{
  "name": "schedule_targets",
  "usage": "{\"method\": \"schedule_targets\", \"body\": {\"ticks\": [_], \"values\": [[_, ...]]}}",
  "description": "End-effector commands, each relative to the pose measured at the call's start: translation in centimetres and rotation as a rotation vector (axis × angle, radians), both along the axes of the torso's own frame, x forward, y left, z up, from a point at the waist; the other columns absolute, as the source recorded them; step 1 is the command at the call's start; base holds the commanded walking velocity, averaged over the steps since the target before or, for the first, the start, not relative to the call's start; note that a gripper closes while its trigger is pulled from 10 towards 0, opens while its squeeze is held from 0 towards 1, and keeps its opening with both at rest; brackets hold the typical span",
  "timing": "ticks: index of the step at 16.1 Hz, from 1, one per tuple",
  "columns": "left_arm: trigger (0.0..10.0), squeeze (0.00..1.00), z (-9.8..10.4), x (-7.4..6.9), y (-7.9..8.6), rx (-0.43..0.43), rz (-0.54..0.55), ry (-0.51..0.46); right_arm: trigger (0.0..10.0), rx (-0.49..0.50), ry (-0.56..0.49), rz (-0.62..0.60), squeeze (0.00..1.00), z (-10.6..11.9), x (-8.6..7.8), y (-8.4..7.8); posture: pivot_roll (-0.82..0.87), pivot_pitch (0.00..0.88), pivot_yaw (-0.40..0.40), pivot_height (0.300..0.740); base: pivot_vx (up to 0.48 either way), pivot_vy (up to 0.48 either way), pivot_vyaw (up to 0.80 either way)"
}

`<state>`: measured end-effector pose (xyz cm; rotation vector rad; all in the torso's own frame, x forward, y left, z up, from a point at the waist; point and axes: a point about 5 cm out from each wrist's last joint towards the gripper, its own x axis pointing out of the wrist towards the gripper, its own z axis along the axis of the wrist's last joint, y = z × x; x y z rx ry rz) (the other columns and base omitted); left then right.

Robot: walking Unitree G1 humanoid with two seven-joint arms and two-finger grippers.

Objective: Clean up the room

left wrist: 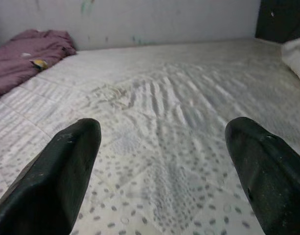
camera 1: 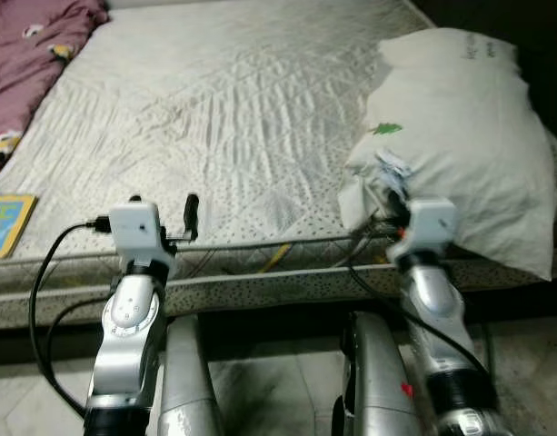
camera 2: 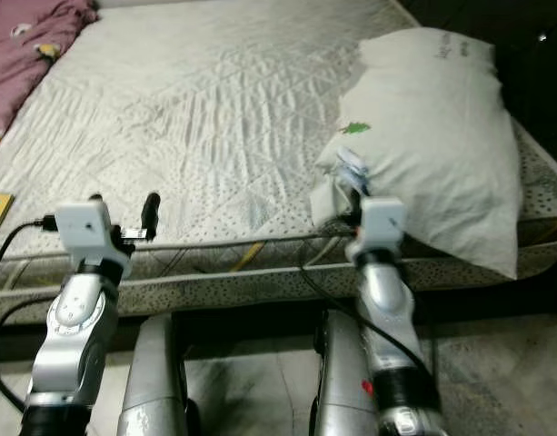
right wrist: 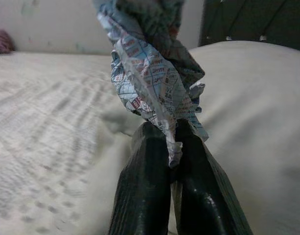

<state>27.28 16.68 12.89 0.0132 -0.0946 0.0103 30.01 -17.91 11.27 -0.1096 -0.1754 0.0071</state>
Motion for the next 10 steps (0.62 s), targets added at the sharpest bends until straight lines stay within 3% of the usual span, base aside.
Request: {"method": "schedule_targets", "body": {"ticks": [1,4,7,10], "values": [[10.0,0.0,-0.3,-0.5,0.4,0.038,0.0,0.016,10.0,0.002,0.013,0.031,0.0,0.1,-0.9,0.2,-0.03,0.0,0.053,0.487,0.0,0.0,0.0],[10.0,0.0,-0.6,-1.5,0.9,0.068,-0.013,0.006,10.0,-0.013,0.051,-0.066,0.0,-0.3,-2.6,-1.4,-0.01,0.0,0.041,0.487,0.0,0.0,0.0],[10.0,0.0,-0.7,-2.5,1.2,0.037,-0.004,0.01,10.0,0.019,0.072,-0.034,0.0,-0.3,-3.9,0.3,0.0,0.0,0.05,0.487,0.0,0.0,0.0],[10.0,0.0,-1.3,-3.2,0.4,0.045,-0.028,0.034,10.0,0.035,0.077,0.049,0.0,0.0,-4.5,1.9,0.0,0.0,0.064,0.487,0.0,0.0,0.0]]}}
